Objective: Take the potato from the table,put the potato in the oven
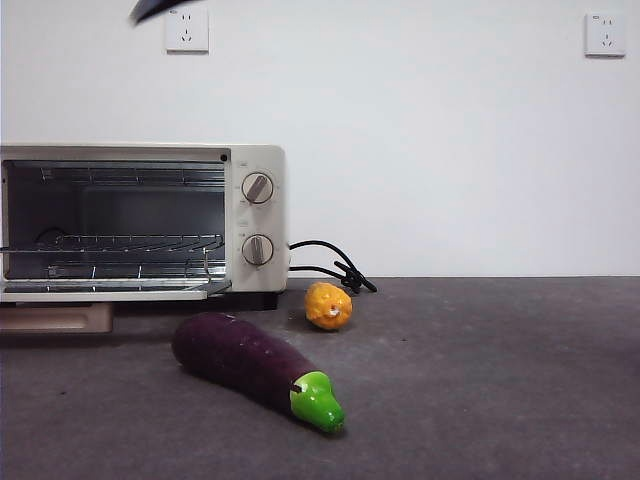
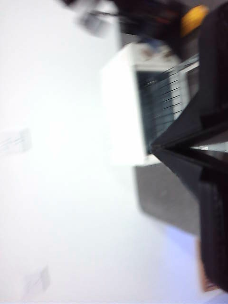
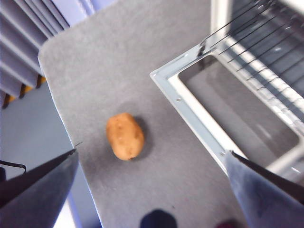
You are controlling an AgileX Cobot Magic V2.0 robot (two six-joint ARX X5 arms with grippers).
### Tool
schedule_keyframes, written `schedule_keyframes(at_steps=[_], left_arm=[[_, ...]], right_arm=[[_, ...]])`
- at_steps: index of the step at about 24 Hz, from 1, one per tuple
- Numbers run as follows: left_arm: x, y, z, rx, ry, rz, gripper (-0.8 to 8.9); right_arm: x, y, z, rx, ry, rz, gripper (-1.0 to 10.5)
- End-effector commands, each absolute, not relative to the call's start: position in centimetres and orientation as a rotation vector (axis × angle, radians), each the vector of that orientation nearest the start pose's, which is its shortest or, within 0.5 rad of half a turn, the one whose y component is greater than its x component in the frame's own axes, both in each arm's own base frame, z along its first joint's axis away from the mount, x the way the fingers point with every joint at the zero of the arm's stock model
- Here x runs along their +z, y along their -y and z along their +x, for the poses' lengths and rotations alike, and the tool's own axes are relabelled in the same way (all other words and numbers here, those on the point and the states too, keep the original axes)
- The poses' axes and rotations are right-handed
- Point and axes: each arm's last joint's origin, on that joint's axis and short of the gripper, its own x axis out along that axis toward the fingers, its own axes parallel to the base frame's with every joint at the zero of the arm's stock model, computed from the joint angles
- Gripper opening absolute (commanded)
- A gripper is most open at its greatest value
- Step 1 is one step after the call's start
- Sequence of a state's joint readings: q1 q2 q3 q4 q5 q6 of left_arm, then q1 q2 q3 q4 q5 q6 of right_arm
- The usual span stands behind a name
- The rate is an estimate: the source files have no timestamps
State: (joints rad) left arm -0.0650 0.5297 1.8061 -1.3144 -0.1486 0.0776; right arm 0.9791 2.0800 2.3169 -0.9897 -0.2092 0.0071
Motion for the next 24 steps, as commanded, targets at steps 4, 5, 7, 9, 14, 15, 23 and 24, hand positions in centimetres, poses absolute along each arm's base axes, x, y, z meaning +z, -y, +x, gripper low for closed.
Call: schedule_keyframes(at_steps=[4,5,7,9,14,15,23,24], left_arm=[[49.7,-1.4,-13.9,0.093,0.117,0.039,-0.05],[49.8,-1.4,-14.3,0.087,0.133,0.038,-0.05],[49.9,-1.3,-14.6,0.044,0.145,0.04,-0.05],[49.9,-1.1,-14.6,-0.025,0.146,0.045,-0.05],[49.6,-0.9,-13.3,-0.069,0.097,0.048,-0.05],[49.5,-0.8,-13.0,-0.107,0.085,0.043,-0.05],[48.4,-1.2,-9.8,-0.176,-0.033,0.072,-0.06],[48.3,-1.3,-9.4,-0.17,-0.049,0.074,-0.06]], right_arm=[[34.0,-42.0,22.7,1.196,-0.743,-0.388,10.4],[33.0,-43.0,22.2,1.19,-0.74,-0.424,10.4],[31.2,-44.5,21.4,1.194,-0.728,-0.479,10.4],[29.8,-45.9,20.6,1.198,-0.713,-0.508,10.4],[27.7,-47.3,20.8,1.192,-0.7,-0.515,10.4],[27.2,-47.5,20.8,1.192,-0.706,-0.518,10.4],[23.0,-49.0,21.3,1.282,-0.75,-0.559,10.4],[22.3,-49.2,21.4,1.288,-0.758,-0.561,10.4]])
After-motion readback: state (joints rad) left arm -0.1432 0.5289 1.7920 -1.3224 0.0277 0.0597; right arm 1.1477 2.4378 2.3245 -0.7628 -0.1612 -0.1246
